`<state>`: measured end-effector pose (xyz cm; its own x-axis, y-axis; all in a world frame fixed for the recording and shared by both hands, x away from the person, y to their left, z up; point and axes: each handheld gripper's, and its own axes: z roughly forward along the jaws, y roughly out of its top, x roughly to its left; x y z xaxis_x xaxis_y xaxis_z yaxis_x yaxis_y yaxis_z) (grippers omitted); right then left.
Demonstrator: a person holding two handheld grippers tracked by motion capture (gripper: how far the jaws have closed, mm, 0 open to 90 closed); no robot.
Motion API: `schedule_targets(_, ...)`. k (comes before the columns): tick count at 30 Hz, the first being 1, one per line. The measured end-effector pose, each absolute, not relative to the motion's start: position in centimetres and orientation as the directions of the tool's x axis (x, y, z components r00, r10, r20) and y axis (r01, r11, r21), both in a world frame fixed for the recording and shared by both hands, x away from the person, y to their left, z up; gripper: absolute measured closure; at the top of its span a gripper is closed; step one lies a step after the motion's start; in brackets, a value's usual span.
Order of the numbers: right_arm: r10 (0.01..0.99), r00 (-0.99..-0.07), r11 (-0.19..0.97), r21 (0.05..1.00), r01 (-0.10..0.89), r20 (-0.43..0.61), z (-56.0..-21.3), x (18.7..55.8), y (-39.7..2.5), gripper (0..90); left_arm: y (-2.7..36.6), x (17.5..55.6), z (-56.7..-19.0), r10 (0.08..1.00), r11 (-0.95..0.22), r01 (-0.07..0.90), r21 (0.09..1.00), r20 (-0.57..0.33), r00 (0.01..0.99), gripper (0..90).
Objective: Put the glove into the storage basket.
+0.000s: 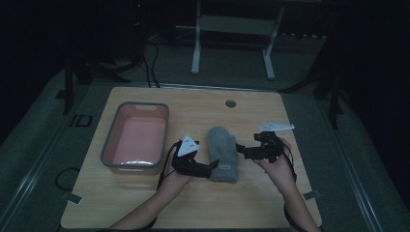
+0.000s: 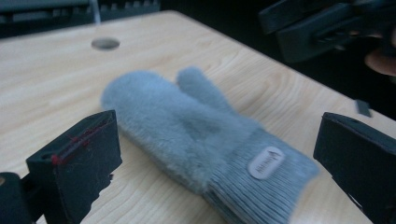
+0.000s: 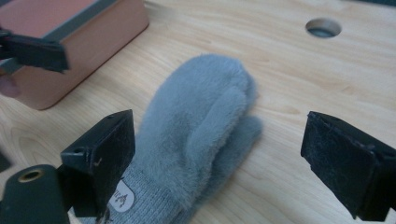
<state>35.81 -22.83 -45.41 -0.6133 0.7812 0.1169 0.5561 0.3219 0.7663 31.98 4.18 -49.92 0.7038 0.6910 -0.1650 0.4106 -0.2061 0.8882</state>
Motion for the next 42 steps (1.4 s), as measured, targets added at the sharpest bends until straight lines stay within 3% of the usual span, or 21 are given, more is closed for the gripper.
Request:
schedule_targets(5, 0.789, -0.606, 0.335, 0.755, 0.564, 0.102, -46.1, 36.9, -22.2, 27.3, 3.7, 33.9, -50.0, 0.702, -0.223, 0.474, 0.852, -0.197, 0.684, 1.1)
schedule_targets(6, 0.787, -0.608, 0.342, 0.751, 0.566, 0.100, -46.3, 37.1, -22.0, 34.5, 3.7, 34.3, -50.0, 0.709, -0.219, 0.490, 0.844, -0.207, 0.674, 5.2)
schedule_targets(9, 0.792, -0.602, 0.349, 0.739, 0.576, 0.095, -47.0, 37.8, -21.6, 40.9, 3.7, 35.4, -50.1, 0.729, -0.209, 0.537, 0.818, -0.236, 0.643, 8.7)
schedule_targets(18, 0.792, -0.594, 0.376, 0.653, 0.657, 0.142, -50.9, 38.9, -20.7, 41.0, 2.5, 37.4, -52.8, 0.734, -0.277, 0.664, 0.695, -0.292, 0.613, 15.7)
schedule_targets(29, 0.801, -0.547, 0.348, 0.555, 0.755, 0.242, -53.8, 40.2, -21.4, 38.2, 1.4, 38.5, -54.9, 0.709, -0.289, 0.728, 0.621, -0.372, 0.599, 34.8)
schedule_targets(32, 0.788, -0.541, 0.329, 0.543, 0.773, 0.293, -54.1, 40.4, -21.5, 46.6, 1.1, 38.9, -55.2, 0.696, -0.279, 0.737, 0.615, -0.399, 0.596, 40.7)
schedule_targets(36, 0.755, -0.577, 0.357, 0.542, 0.760, 0.311, -54.1, 40.3, -21.3, 68.3, 1.1, 39.6, -55.8, 0.646, -0.282, 0.753, 0.594, -0.463, 0.607, 54.6)
schedule_targets(39, 0.761, -0.593, 0.389, 0.548, 0.741, 0.263, -53.7, 40.0, -20.8, 76.5, 1.0, 39.7, -55.9, 0.628, -0.291, 0.749, 0.595, -0.472, 0.619, 66.6)
schedule_targets(42, 0.767, -0.608, 0.402, 0.584, 0.705, 0.206, -53.7, 39.4, -20.5, 78.6, 1.0, 39.7, -55.8, 0.621, -0.291, 0.742, 0.604, -0.471, 0.627, 75.6)
